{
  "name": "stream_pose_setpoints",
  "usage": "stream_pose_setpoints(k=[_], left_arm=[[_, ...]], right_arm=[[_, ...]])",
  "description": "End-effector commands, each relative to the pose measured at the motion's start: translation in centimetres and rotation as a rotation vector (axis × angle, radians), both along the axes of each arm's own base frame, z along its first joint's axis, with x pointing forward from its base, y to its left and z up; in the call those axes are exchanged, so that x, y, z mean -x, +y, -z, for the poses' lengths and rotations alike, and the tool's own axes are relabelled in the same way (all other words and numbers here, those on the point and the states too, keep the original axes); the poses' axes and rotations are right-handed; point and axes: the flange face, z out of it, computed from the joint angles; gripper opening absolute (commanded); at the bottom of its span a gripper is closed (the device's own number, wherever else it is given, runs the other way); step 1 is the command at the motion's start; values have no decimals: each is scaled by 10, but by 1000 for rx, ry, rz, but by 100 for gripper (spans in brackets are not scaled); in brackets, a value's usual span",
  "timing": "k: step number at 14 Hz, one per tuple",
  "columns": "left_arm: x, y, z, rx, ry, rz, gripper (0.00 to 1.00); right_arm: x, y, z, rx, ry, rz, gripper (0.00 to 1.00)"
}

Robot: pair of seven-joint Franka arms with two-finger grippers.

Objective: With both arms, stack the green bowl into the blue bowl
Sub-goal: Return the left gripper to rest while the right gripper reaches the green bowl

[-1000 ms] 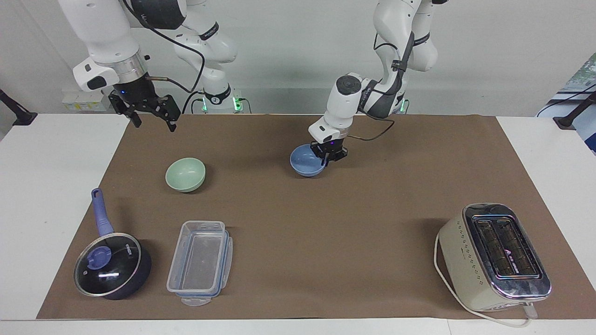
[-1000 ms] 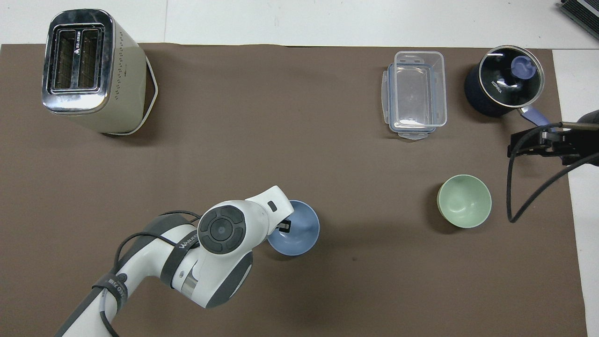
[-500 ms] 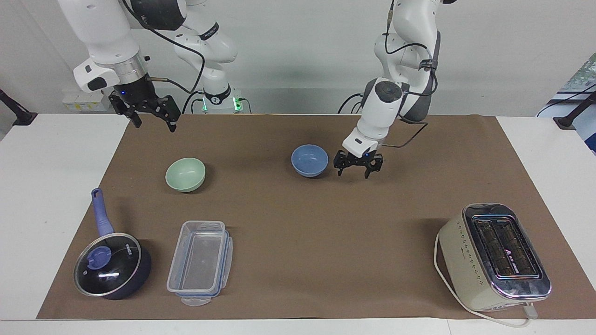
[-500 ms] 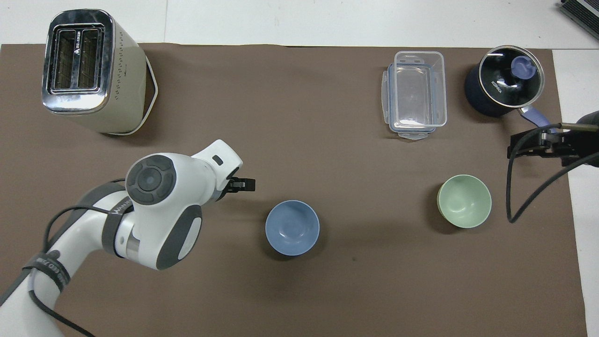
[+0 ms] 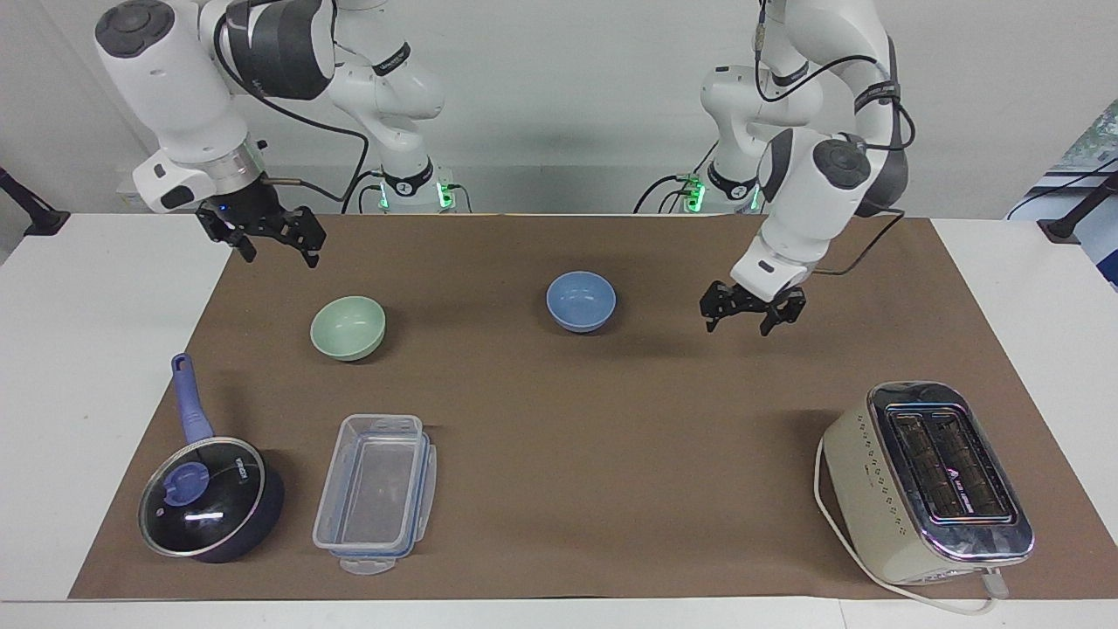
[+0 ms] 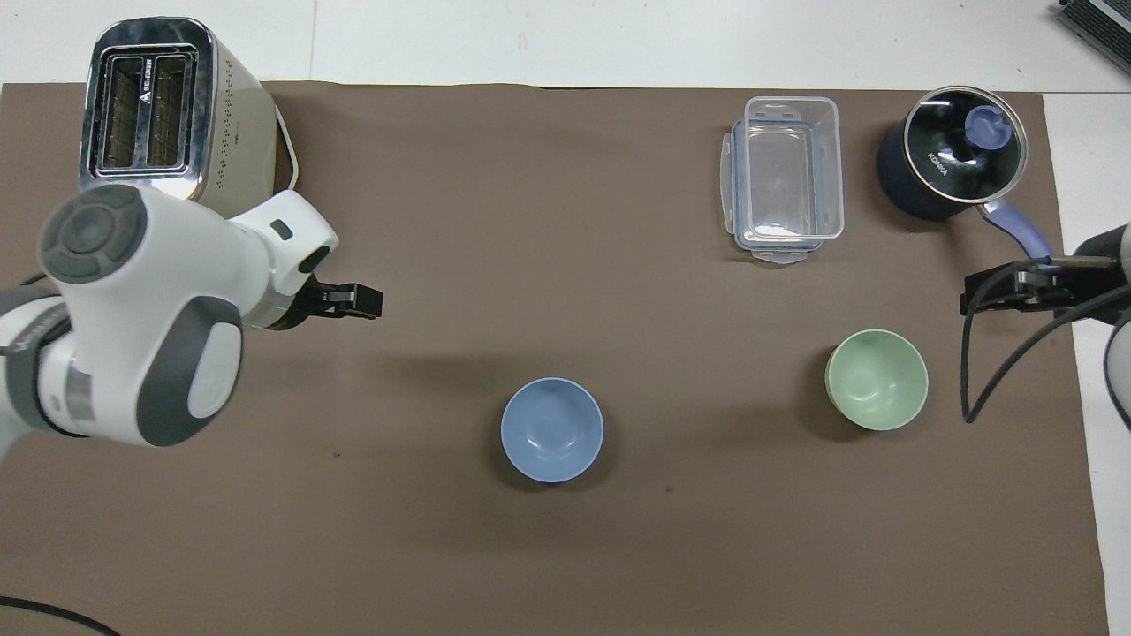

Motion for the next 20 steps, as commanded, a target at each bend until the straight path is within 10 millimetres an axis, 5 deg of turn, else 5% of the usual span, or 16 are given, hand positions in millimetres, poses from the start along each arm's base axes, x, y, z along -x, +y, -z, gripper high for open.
stream_pose_setpoints(k=[1,5,9,11,16,20], left_arm=[[-8,38,-31,3,24,29,100],[-11,105,-60,-31,28,52,100],[-7,139,-82,-60,12,6,100],[-5,143,-103,-105,30,16,100],[6,146,-146,-112,78,0,100],[18,145,-164,-113,95,2,100]], right_arm=[[17,-10,43,-19,4,-14,100],[33,-38,113,-23,2,-22,100],[45,-41,165,-23,-8,-24,100],[46,-41,196,-23,-30,-25,100],[53,-45,230,-30,-16,-15,100],[55,-45,231,-31,-14,-34,100]])
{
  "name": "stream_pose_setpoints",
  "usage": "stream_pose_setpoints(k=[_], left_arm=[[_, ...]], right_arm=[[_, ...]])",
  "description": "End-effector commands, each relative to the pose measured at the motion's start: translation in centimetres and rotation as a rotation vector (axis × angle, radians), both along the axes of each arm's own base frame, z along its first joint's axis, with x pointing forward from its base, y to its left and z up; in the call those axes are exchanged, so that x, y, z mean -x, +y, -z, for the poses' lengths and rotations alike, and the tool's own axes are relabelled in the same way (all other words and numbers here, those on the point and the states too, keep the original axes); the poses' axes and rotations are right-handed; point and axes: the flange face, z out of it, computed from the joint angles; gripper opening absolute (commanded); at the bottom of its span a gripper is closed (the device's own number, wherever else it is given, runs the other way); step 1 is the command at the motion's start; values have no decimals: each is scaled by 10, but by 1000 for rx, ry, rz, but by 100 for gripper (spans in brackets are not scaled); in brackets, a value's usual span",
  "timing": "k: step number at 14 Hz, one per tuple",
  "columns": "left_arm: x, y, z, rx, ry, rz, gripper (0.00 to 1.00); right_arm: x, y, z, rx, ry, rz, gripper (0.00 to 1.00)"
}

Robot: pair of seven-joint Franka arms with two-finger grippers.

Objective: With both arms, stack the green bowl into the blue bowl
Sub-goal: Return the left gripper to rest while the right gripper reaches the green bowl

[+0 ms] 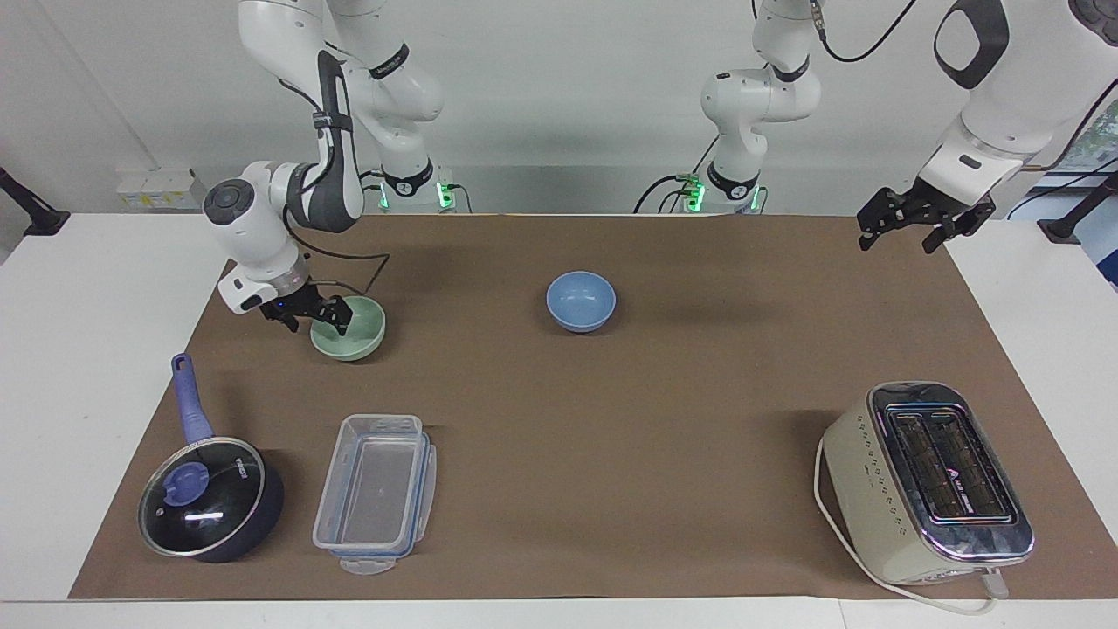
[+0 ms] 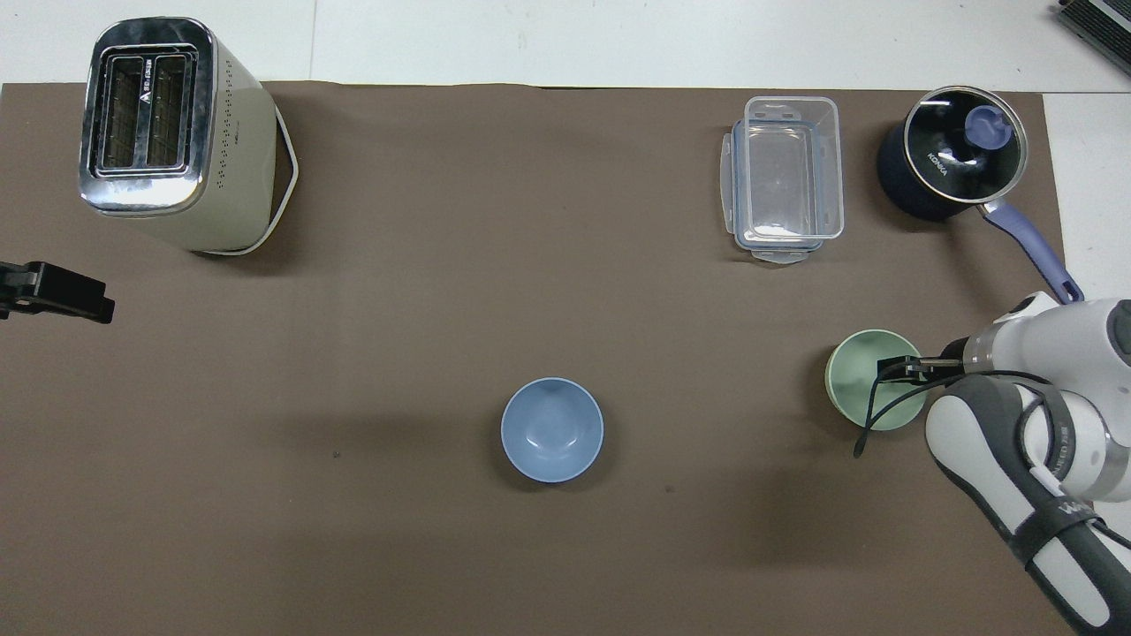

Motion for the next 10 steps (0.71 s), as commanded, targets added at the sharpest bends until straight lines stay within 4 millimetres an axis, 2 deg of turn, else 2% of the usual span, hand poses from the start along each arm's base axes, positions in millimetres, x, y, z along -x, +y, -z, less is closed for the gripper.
stream_pose_setpoints(k=[1,4,7,8,10], left_arm=[[9,3,-4,-22,19,-2,100],[7,-3,-7,-20,2,8,100],[8,0,-6,-22,4,3,100],[8,1,-6,-22,4,1,100],[8,1,-6,-20,4,1,100]], right_arm=[[4,-6,0,-14,-17,-21,98],[4,-10,-1,-15,-16,-14,90],[4,-16,-3,-33,-20,-35,74],[4,-18,-3,-49,-27,-43,67],[3,-19,-5,-54,-31,-58,41]])
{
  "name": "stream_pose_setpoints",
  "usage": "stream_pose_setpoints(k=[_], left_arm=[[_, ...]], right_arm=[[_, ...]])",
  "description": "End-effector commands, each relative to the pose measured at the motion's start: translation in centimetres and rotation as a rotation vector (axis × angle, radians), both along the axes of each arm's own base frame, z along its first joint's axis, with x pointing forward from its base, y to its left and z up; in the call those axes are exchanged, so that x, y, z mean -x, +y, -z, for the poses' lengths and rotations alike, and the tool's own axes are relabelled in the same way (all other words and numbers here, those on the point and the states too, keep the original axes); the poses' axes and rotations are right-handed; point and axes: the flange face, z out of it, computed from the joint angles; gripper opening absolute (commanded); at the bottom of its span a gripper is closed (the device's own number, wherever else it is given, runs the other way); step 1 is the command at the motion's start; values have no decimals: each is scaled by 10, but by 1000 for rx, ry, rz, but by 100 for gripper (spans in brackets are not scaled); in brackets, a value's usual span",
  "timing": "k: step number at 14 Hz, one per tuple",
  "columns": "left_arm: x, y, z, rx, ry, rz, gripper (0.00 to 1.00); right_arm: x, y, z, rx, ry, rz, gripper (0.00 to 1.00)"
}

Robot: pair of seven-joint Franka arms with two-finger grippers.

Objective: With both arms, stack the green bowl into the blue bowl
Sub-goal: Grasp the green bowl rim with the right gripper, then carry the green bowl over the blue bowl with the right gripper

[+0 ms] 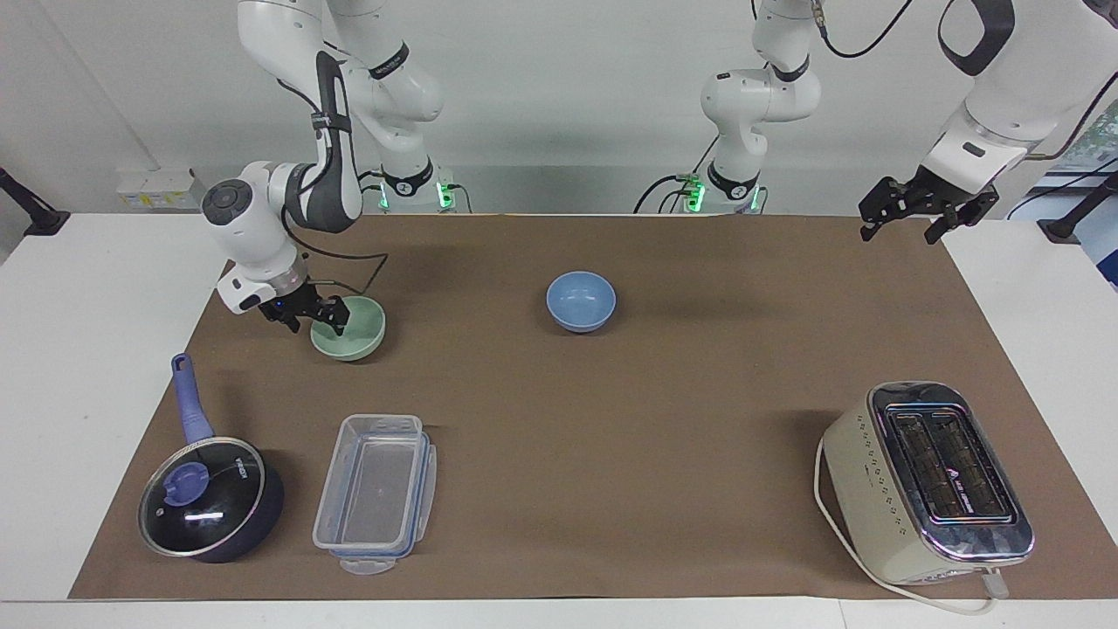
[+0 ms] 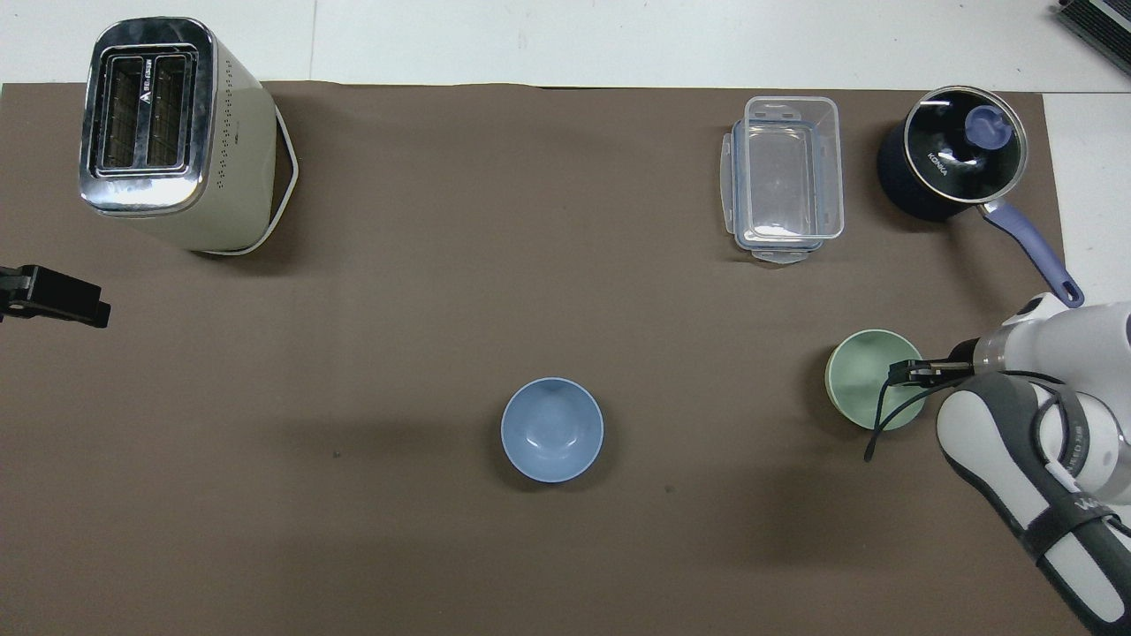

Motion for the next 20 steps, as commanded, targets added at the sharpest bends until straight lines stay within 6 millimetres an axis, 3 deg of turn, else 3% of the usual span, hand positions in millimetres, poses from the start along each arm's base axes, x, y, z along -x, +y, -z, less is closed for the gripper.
stream_pose_setpoints(k=[1,3,4,7,10,14,20], left_arm=[[5,2,-4,-20,1,-2,100],[5,2,-4,-20,1,0,100],[5,2,-4,-20,1,-1,100],[5,2,-4,-20,1,-2,100],[5,2,-4,-20,1,-2,100],[5,3,-4,-22,1,-2,100],[5,2,-4,-20,1,-2,100]], right_arm=[[1,-6,-6,-16,-25,-18,32],[-3,-6,-12,-13,-36,-17,4],[-3,-7,-13,-13,-39,-17,0],[-5,-4,-23,-28,-23,-9,0],[-10,19,-58,-38,-8,-46,0],[-10,88,-97,-93,-50,-106,0],[-10,211,-120,-101,-83,-151,0]])
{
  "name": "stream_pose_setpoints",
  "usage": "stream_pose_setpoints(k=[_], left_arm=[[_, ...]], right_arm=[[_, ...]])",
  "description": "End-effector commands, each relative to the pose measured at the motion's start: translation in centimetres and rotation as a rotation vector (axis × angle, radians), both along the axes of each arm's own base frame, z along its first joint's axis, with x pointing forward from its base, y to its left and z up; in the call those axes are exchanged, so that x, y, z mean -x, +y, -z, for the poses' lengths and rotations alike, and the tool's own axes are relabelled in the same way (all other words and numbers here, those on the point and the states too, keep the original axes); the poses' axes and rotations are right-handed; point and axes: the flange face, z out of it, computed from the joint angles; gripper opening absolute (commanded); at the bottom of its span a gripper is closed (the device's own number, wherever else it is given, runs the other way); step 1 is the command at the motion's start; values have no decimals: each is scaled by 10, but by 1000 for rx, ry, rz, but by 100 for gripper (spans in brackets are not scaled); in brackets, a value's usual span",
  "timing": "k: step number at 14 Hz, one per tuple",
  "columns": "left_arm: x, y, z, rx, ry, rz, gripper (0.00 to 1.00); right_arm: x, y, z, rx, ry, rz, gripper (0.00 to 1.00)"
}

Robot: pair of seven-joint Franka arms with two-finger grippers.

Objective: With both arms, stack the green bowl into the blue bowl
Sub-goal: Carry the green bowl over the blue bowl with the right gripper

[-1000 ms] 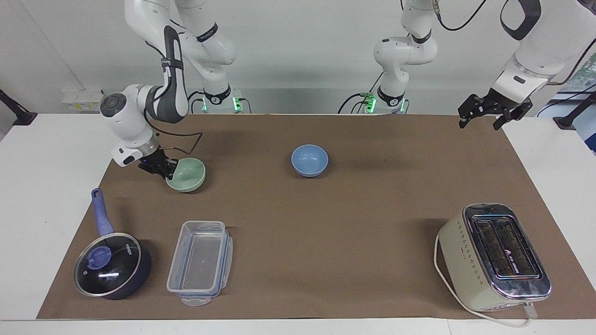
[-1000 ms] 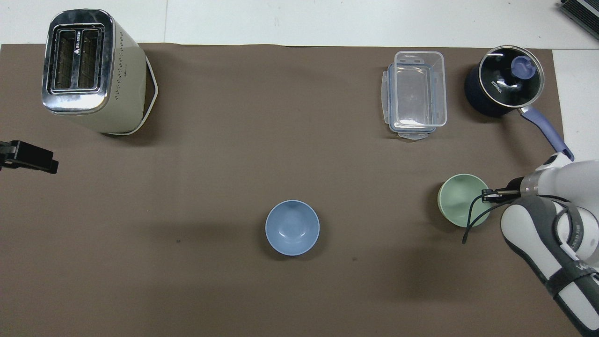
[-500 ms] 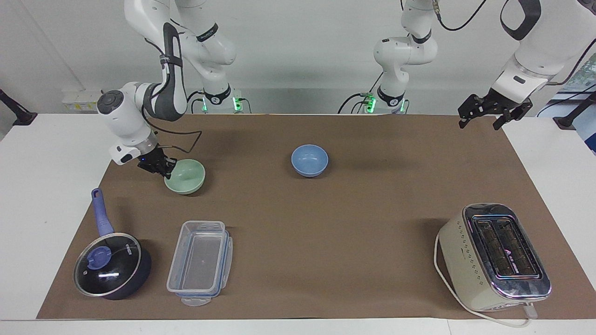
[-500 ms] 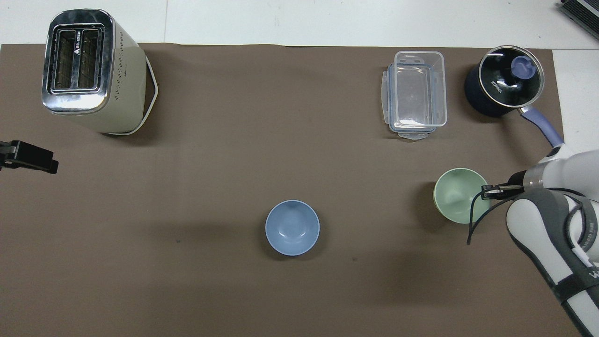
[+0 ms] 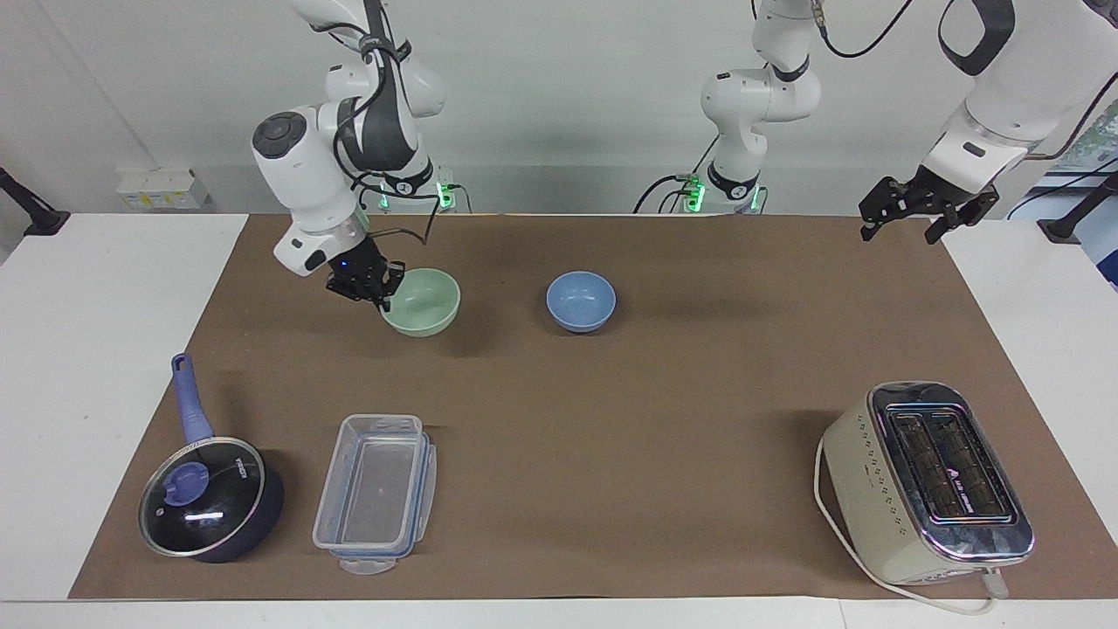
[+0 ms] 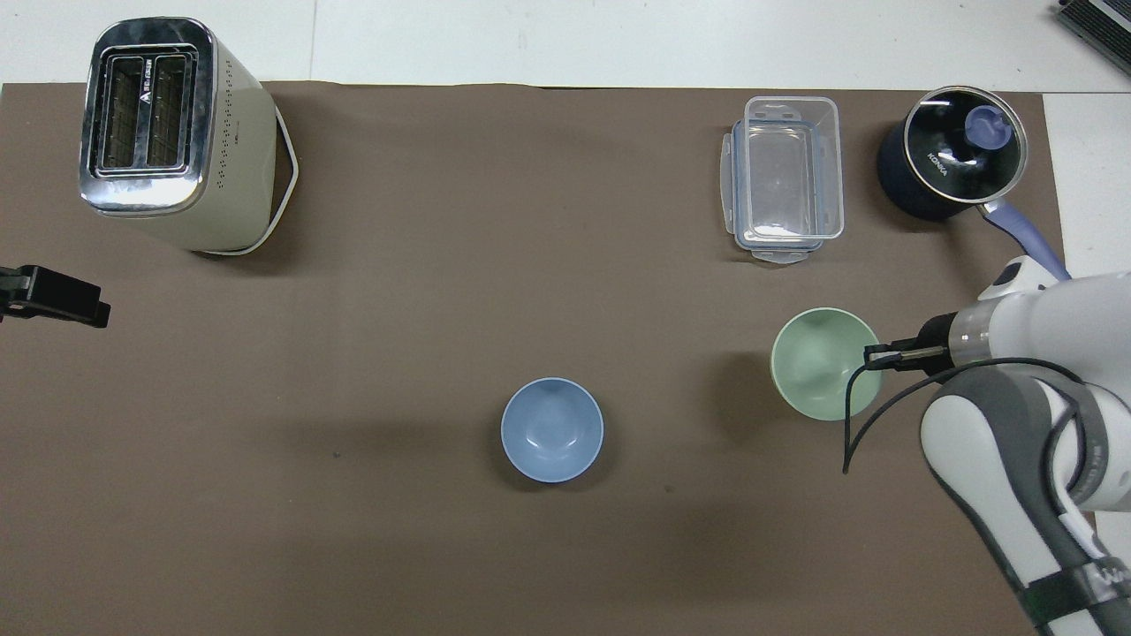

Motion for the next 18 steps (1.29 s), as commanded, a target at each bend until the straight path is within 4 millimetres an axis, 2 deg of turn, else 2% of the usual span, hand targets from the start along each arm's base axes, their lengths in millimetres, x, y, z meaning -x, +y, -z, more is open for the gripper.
stream_pose_setpoints(k=[1,4,7,9,11,16,18], left_arm=[[5,2,-4,-20,1,-2,100],[5,3,-4,-22,1,-2,100],[5,3,-4,-22,1,-2,100],[5,2,-4,-20,1,-2,100],[5,2,-4,-20,1,-2,100],[5,3,-4,-22,1,-2,100],[5,2,-4,-20,1,-2,100]], right_arm=[[3,56,-12,-28,-8,23,0],[16,131,-8,-38,8,40,0],[29,187,7,-44,25,54,0],[39,216,21,-48,29,64,0],[46,228,33,-39,47,71,0],[49,230,50,-25,72,77,0],[52,239,58,-26,72,74,0]])
